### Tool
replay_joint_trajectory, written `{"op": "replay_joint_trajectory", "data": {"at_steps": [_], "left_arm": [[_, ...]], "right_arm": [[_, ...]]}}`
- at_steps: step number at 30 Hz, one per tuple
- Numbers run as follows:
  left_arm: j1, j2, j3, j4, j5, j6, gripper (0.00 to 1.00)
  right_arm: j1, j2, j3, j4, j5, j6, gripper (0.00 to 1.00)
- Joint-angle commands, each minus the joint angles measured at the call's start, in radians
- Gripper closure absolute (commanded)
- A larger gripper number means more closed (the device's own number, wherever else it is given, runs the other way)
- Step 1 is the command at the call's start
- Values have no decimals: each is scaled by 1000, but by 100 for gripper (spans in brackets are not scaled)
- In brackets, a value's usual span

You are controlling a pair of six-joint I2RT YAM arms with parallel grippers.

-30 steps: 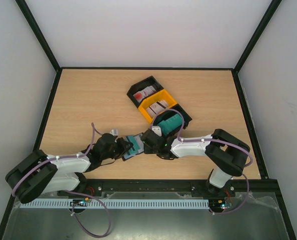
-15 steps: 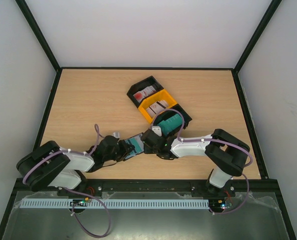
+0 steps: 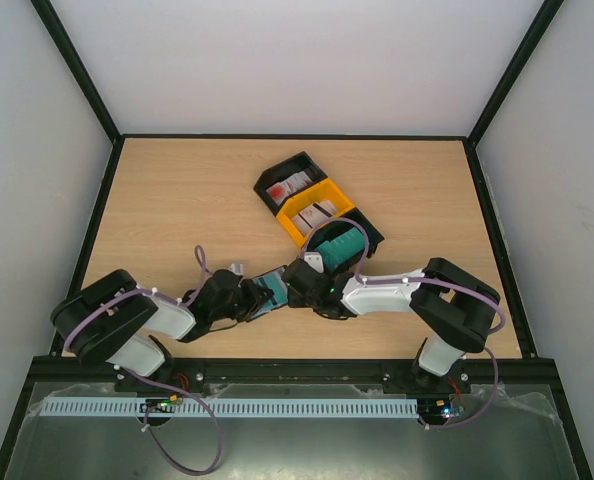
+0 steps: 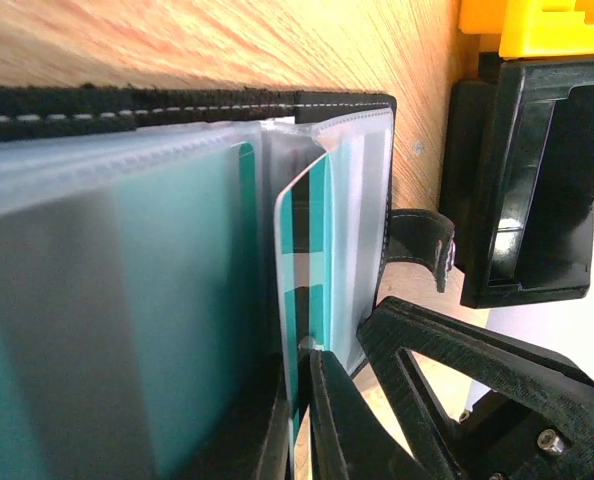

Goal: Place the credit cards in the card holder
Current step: Insert the credit card into the card holder.

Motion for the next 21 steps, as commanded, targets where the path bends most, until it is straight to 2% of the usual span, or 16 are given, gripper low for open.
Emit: {"op": "replay_joint_trajectory", "data": {"at_steps": [1,13,21], "left_arm": [[-8,36,4,-68,4,36,91],[-17,-8,32,-155,15,73,73],[-17,-105,40,-282,36,63,47]], "right_arm": [[7,59,-38,-2,-90,12,87],[6,52,-41,0,-87,8,87],[2,54,-40,6,-91,5,87]]}}
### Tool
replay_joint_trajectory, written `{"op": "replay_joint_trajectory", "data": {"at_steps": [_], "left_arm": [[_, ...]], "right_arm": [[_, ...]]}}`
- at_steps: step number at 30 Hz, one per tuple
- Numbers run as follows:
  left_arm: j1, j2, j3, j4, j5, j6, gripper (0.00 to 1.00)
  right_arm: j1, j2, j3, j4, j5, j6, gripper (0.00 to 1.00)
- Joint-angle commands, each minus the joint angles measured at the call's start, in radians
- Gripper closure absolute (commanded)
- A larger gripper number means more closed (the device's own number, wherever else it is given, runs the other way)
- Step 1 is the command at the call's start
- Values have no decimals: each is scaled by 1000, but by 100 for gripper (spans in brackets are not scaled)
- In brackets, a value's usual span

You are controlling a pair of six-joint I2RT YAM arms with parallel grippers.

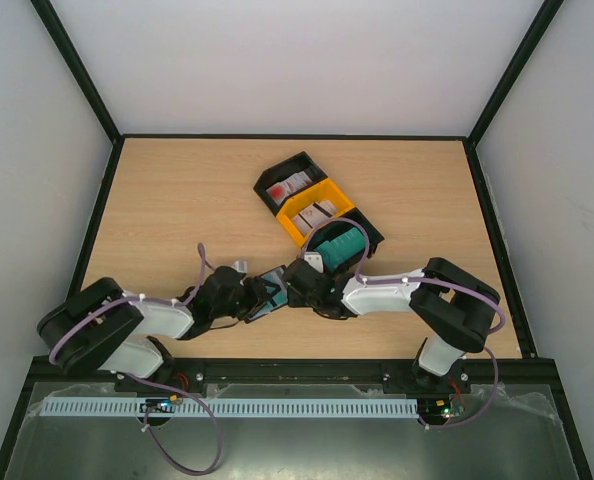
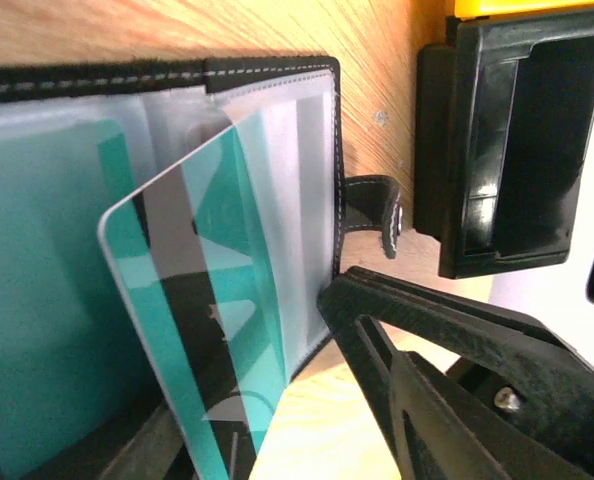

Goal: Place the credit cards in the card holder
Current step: Insert the credit card into the card holder.

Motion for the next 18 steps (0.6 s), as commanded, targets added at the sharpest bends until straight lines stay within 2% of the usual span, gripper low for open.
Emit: {"op": "replay_joint_trajectory", "data": {"at_steps": [1,5,12,18], "left_arm": [[-6,-55,2,-201,9,11,44],[-6,-123,8,-296,-22,20,34],[-5,-203,31,-428,-66,40,35],[-6,-224,42,-467,-65,46,33]], "right_arm": [[5,55,-33,-15,-87,5,87],[2,55,-37,-5,-98,4,88],[0,59,-43,7,-107,1,90],[-1,58,-48,20,-120,-2,90]]}}
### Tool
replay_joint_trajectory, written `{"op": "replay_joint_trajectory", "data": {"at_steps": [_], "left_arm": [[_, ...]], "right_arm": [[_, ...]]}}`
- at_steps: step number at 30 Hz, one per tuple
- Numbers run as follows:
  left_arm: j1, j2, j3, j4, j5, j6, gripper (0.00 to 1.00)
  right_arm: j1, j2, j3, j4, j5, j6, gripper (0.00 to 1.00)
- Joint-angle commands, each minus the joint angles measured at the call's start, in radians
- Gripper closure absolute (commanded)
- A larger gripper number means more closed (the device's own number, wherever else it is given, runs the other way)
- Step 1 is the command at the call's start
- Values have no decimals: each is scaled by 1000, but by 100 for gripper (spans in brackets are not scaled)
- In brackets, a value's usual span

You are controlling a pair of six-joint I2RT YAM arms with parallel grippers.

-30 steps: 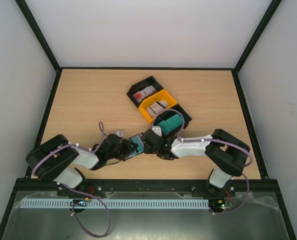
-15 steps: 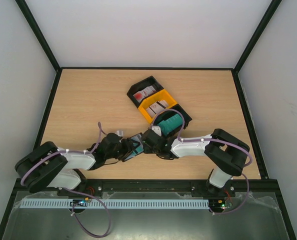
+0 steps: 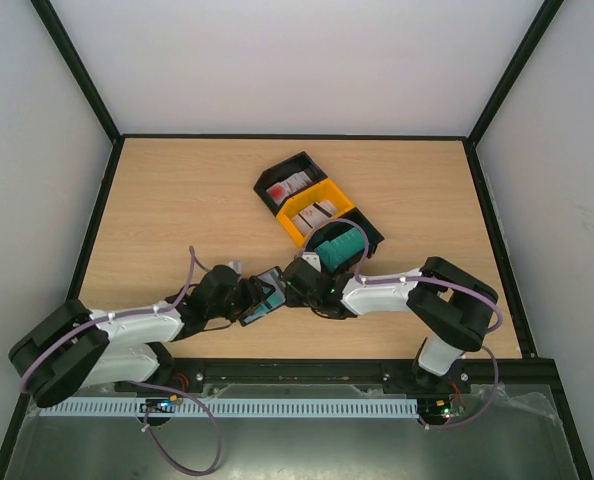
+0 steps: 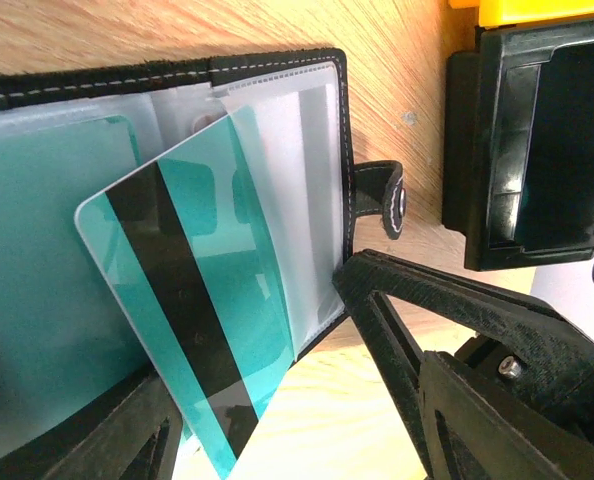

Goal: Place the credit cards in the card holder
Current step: Insert the credit card into the card holder.

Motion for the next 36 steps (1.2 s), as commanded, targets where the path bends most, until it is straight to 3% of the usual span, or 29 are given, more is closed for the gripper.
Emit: {"op": "replay_joint_trajectory", "data": {"at_steps": [1,7,14,24,29,36], "left_arm": [[-5,-13,9,-139,-23,18,33],[-6,-15,11,-165,-58,28,40],[-5,76,49,-138,-54,88,53],[-6,165,89,-98,-19,145,64],[-6,133,93,-125,-23,149,61],[-4,23,107,-241,-21,151,46]], "right_arm": [[6,46,-38,-37,-75,-3,90],[6,48,-39,-30,-81,-5,90],[5,48,-37,-16,-101,-13,89],[3,8,-65,67,-166,-22,84],[1,-7,-70,54,-140,-12,83],[-3,-7,-69,33,-132,-15,84]]}}
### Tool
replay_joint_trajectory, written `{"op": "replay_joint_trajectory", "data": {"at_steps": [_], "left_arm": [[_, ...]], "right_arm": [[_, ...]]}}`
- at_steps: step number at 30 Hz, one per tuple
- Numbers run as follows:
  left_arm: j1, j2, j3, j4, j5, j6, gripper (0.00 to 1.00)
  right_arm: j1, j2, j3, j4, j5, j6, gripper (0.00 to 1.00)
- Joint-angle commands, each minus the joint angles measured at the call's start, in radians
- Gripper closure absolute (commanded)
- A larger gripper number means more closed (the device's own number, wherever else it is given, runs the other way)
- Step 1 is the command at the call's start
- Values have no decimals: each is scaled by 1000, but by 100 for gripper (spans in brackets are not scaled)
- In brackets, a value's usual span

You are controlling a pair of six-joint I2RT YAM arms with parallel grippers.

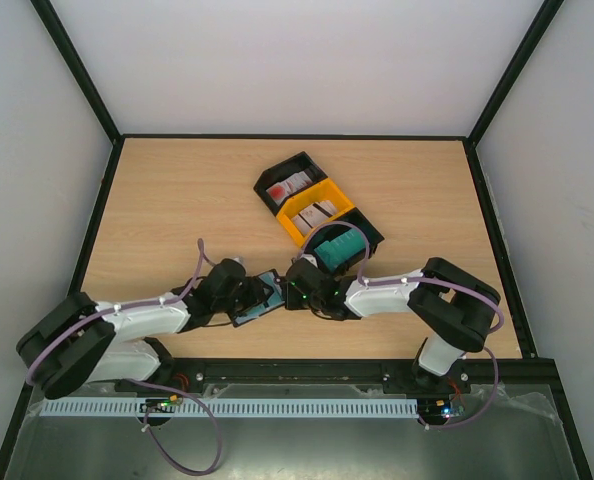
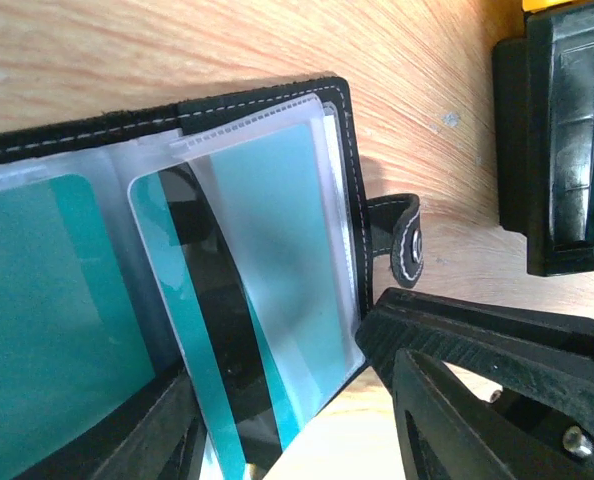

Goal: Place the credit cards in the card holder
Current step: Insert the credit card into the card holder.

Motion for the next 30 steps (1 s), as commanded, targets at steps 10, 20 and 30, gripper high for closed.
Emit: {"op": "replay_joint_trajectory", "data": {"at_steps": [10,20,30], "left_arm": [[14,-130,16,-217,17,14,42],[37,-53,14,-149,42,33,56],[42,9,33,-79,70,81,68]], "right_arm": [[6,13,-17,-61,-44,-1,84],[5,14,-19,-40,-76,-8,84],[6,11,-19,-19,-95,-15,84]]}}
